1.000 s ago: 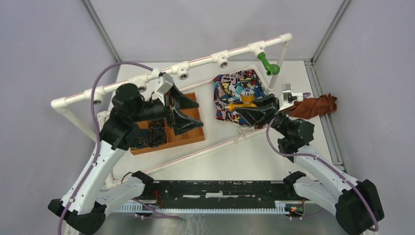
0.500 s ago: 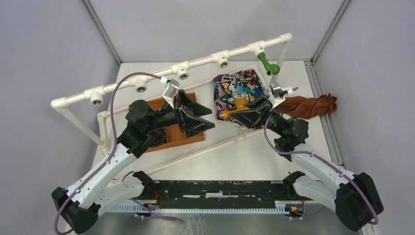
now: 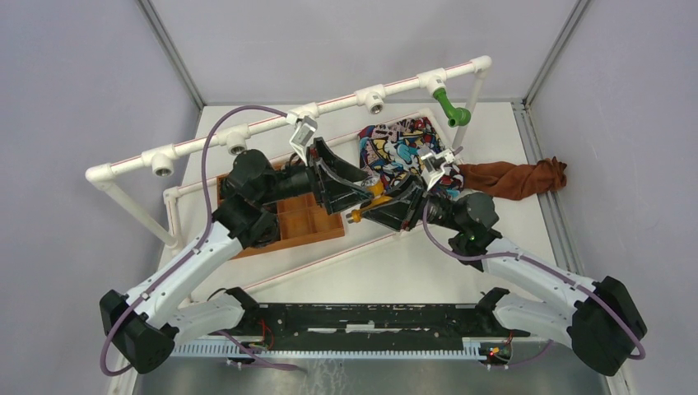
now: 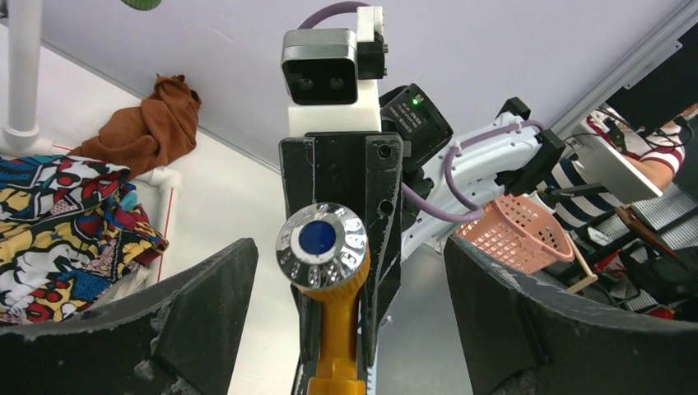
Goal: Install the water faucets
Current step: Adjust the water faucet.
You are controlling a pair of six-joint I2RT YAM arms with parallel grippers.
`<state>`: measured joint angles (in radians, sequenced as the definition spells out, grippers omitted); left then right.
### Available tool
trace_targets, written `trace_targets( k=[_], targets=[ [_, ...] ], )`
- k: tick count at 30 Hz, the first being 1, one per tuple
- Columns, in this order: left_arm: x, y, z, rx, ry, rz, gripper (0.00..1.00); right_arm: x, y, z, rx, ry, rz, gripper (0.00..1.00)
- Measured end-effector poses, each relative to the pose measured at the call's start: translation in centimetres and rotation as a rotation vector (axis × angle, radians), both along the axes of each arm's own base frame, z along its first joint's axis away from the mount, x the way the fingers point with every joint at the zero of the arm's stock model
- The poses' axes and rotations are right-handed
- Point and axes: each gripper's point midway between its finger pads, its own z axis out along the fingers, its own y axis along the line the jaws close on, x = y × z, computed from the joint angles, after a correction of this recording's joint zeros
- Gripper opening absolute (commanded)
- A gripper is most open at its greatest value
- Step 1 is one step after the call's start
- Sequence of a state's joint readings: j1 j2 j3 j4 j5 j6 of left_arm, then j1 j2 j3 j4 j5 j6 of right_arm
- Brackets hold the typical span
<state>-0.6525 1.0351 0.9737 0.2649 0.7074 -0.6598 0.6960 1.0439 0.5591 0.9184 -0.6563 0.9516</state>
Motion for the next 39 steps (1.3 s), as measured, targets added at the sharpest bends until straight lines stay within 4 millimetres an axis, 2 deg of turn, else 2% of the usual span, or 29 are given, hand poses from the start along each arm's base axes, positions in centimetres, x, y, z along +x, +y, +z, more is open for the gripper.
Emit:
trace_targets(
  k=[2,7,11,12,13,14,15,16,17,19,20,25,26,31,32,34,35,36,39],
  targets=[
    [0.0,-0.2,-0.3,0.008,0.006,-0.013,0.84,0.0,0.3,-0.3,-0.010,0.002,0.003,0.00],
    [0.0,-0.6,-1.1,0.024,0.023,-0.038,0.51,0.0,1.1,-0.5,-0.026,-0.002,0.029,0.00],
    [0.1,-0.5,-1.0,0.021,0.024,-0.035,0.18,-0.4,1.2,-0.1,-0.020,-0.026,0.049,0.00],
    [0.0,-0.5,-0.9,0.018,0.020,-0.035,0.16,-0.4,1.2,-0.1,-0.019,-0.028,0.050,0.00],
    [0.0,-0.5,-0.8,0.017,0.019,-0.036,0.21,-0.4,1.3,-0.1,-0.019,-0.030,0.050,0.00],
    [0.0,-0.5,-0.9,0.018,0.020,-0.033,0.35,-0.4,1.3,0.0,-0.017,-0.031,0.052,0.00],
    [0.0,-0.5,-0.9,0.019,0.021,-0.034,0.55,-0.4,1.3,-0.1,-0.017,-0.030,0.051,0.00],
    [0.0,-0.5,-0.9,0.020,0.022,-0.033,0.66,-0.4,1.3,-0.1,-0.017,-0.031,0.052,0.00],
    [0.0,-0.5,-1.0,0.021,0.020,-0.034,0.71,-0.4,1.3,-0.1,-0.017,-0.031,0.052,0.00],
    [0.0,-0.5,-1.2,0.029,0.020,-0.036,0.73,-0.4,1.3,0.0,-0.015,-0.033,0.051,0.00],
    [0.0,-0.5,-1.3,0.033,0.020,-0.037,0.70,-0.4,1.3,-0.1,-0.015,-0.033,0.051,0.00],
    [-0.3,-0.5,-1.6,0.045,0.031,-0.052,0.12,-0.3,1.4,-0.1,-0.011,-0.040,0.052,0.00],
    [-0.3,-0.5,-1.6,0.044,0.028,-0.053,0.04,-0.3,1.5,-0.1,-0.011,-0.041,0.054,0.00],
    [-0.2,-0.5,-1.6,0.046,0.030,-0.048,0.02,-0.3,1.6,-0.2,-0.013,-0.053,0.061,0.00],
    [-0.2,-0.5,-1.6,0.046,0.028,-0.049,0.02,-0.3,1.6,-0.2,-0.014,-0.062,0.061,0.05],
    [-0.3,-0.5,-1.8,0.054,0.011,-0.050,0.02,-0.3,1.7,-0.5,-0.031,-0.093,0.063,0.31],
    [-0.4,-0.4,-1.9,0.062,0.000,-0.053,0.02,-0.3,1.8,-0.7,-0.049,-0.111,0.062,0.38],
    [-0.4,-0.3,-2.1,0.072,-0.011,-0.052,0.02,-0.2,1.9,-1.0,-0.074,-0.128,0.059,0.42],
    [-0.5,-0.1,-2.5,0.117,-0.044,-0.057,0.02,0.3,2.3,-1.4,-0.155,-0.184,0.051,0.39]
  ],
)
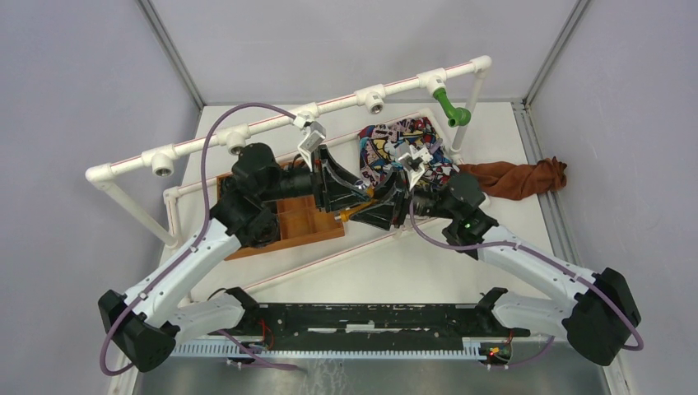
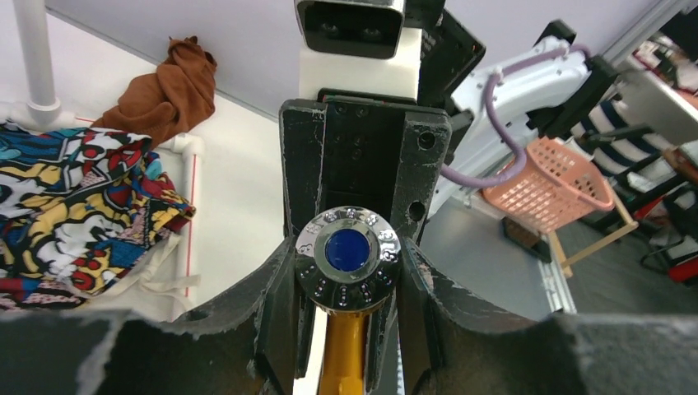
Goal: Install the water faucets
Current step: Adjust the water faucet.
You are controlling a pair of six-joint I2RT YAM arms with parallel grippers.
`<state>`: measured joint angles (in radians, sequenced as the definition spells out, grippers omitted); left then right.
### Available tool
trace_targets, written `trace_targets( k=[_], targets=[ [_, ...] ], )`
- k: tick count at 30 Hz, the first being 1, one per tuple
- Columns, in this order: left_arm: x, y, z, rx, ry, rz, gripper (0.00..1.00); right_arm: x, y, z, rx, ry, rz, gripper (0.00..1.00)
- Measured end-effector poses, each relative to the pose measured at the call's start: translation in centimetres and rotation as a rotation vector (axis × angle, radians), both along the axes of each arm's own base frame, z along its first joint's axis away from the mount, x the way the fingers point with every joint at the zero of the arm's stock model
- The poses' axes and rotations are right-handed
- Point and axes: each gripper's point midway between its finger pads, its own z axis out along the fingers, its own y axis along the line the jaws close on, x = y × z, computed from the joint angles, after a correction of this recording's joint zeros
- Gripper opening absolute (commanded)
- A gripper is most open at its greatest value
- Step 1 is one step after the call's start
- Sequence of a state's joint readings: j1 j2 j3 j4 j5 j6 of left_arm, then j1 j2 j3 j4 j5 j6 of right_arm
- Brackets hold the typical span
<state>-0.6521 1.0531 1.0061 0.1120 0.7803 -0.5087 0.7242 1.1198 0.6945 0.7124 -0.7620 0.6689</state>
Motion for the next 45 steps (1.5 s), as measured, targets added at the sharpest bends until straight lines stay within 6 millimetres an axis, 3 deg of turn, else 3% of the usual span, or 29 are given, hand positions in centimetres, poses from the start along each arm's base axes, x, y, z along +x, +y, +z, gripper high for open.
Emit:
trace_targets(
  k=[6,16,28,32,35,40,41,45],
  targets=[
    [-0.4,0.5,0.6,0.040,-0.081,-0.017,0.02,0.1,0.2,0.1,-0.085,-0.069,0.016,0.40],
    [-1.2,0.7,-1.1,0.099,-0.074,-0.063,0.02,-0.2,0.3,-1.3,-0.135,-0.017,0.046,0.66],
    [-1.4,0.7,-1.6,0.121,-0.064,-0.072,0.02,-0.3,0.3,-1.9,-0.157,0.017,0.049,0.69],
    [-1.3,0.7,-1.7,0.126,-0.062,-0.071,0.02,-0.2,0.5,-1.9,-0.146,0.029,0.057,0.55],
    [-1.1,0.7,-1.6,0.126,-0.063,-0.061,0.02,-0.4,0.6,-1.6,-0.133,0.032,0.071,0.40],
    [-0.9,0.7,-1.6,0.127,-0.064,-0.054,0.02,-1.0,0.7,-1.3,-0.117,0.028,0.099,0.12],
    [-0.9,0.7,-1.6,0.127,-0.064,-0.053,0.02,-1.1,0.7,-1.2,-0.116,0.023,0.101,0.01],
    [-0.7,0.7,-1.5,0.129,-0.062,-0.050,0.02,-1.1,0.8,-1.2,-0.114,0.022,0.101,0.00]
  ],
)
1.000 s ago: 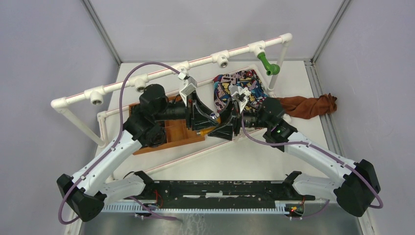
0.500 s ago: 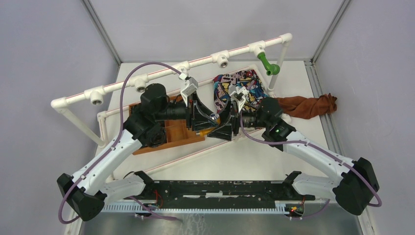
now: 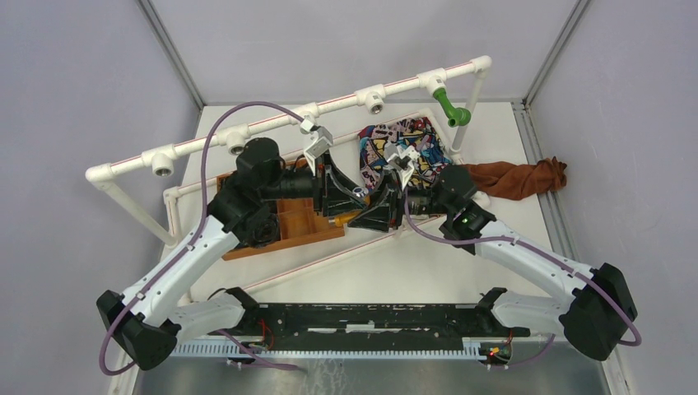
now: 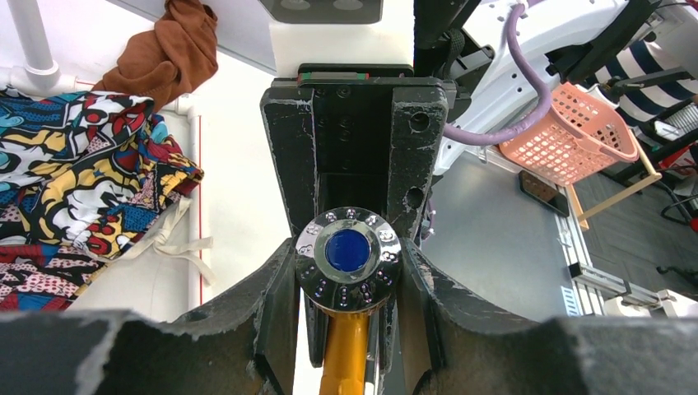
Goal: Install the water faucets
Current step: Adjust the water faucet.
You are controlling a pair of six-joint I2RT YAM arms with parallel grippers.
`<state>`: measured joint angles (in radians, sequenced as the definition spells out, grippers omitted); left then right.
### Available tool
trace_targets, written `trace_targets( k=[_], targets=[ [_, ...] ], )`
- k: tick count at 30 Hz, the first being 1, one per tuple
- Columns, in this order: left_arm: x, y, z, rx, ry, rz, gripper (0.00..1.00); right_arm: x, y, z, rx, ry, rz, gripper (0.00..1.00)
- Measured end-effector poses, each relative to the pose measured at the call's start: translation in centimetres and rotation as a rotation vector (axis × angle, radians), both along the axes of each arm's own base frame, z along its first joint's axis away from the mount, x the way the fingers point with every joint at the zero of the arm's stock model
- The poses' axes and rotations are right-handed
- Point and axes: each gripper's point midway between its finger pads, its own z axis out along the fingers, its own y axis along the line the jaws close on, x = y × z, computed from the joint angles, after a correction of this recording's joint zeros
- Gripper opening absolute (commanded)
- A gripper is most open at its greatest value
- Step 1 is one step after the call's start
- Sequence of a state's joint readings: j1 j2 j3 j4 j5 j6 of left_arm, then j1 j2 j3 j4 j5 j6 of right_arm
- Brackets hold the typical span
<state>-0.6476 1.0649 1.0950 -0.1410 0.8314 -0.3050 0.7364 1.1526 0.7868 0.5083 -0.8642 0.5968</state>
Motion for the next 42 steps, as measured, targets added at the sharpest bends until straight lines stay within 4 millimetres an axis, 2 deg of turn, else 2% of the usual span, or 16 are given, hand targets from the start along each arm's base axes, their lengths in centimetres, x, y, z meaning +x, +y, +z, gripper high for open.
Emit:
trace_targets(
  k=[1,2,5,6,7,9,12,15,18,23,25,28,30,34,38,42],
  targets=[
    [0.0,0.0,0.0,0.002,0.003,0.000,0.02,0.0,0.0,0.0,0.000,0.001,-0.003,0.00],
    [0.1,-0.1,-0.1,0.003,0.004,0.000,0.08,0.1,0.0,-0.1,0.000,0.002,-0.008,0.00],
    [0.3,-0.2,-0.2,0.015,0.020,0.000,0.56,0.3,0.0,-0.3,0.008,0.000,-0.036,0.00],
    [0.4,-0.3,-0.3,0.020,0.026,0.003,0.69,0.5,-0.1,-0.4,0.008,0.000,-0.051,0.00],
    [0.6,-0.3,-0.3,0.028,0.034,0.011,0.77,0.7,-0.1,-0.4,0.010,-0.004,-0.069,0.00],
    [1.3,-0.5,0.1,0.033,0.033,0.031,0.89,1.2,-0.2,-0.4,0.009,-0.014,-0.115,0.00],
    [2.3,0.0,1.3,0.035,0.025,0.090,0.99,2.5,-1.0,-0.7,-0.014,-0.046,-0.231,0.00],
    [3.6,0.9,3.4,0.022,-0.004,0.164,1.00,4.2,-2.8,-0.3,-0.043,-0.121,-0.387,0.00],
    [4.5,1.9,6.6,-0.006,-0.066,0.237,1.00,5.7,-4.5,0.5,-0.070,-0.201,-0.515,0.00],
    [5.5,2.8,11.9,-0.063,-0.152,0.331,1.00,8.6,-8.2,3.9,-0.100,-0.394,-0.765,0.00],
    [6.6,2.8,13.5,-0.081,-0.172,0.372,1.00,9.6,-9.7,5.5,-0.110,-0.490,-0.859,0.00],
    [8.9,2.2,15.0,-0.085,-0.177,0.421,1.00,10.9,-11.4,7.1,-0.139,-0.634,-0.963,0.00],
    [10.7,1.6,15.3,-0.076,-0.169,0.446,1.00,11.6,-12.0,7.7,-0.173,-0.741,-1.004,0.00],
    [15.1,0.0,14.6,-0.038,-0.118,0.483,1.00,12.3,-12.7,8.1,-0.222,-0.968,-1.046,0.00],
    [19.5,-0.7,12.5,0.010,-0.047,0.516,1.00,12.6,-12.6,7.6,-0.292,-1.150,-1.036,0.00],
    [22.9,0.0,10.0,0.055,0.028,0.550,1.00,12.7,-11.8,8.1,-0.342,-1.320,-1.016,0.00]
  ],
)
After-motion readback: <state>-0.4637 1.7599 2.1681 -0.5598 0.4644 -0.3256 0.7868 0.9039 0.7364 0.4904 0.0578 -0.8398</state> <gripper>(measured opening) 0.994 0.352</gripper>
